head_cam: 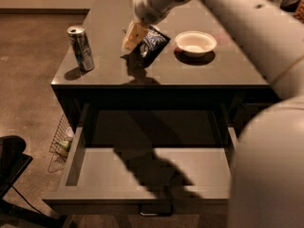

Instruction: Place blue chip bag into top drawer

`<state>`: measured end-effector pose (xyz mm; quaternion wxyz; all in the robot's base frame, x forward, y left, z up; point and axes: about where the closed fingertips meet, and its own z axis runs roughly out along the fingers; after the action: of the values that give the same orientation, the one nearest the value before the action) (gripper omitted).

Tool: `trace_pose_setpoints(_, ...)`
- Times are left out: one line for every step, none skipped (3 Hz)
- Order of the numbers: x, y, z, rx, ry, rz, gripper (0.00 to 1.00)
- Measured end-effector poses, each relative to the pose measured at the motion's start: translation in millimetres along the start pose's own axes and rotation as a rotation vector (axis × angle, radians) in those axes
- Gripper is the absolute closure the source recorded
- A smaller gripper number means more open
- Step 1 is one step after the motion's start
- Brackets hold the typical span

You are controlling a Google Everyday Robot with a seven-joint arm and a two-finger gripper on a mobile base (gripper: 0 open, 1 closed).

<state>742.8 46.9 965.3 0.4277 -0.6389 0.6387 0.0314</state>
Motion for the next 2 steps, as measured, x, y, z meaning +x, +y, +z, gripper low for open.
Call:
trace_pose_setpoints(9.4, 4.2, 44.3, -0.024, 0.095, -0.001, 0.0)
trace_pose_setpoints(26.4, -1.0, 82.3, -0.034, 0.177, -0.02, 0.0)
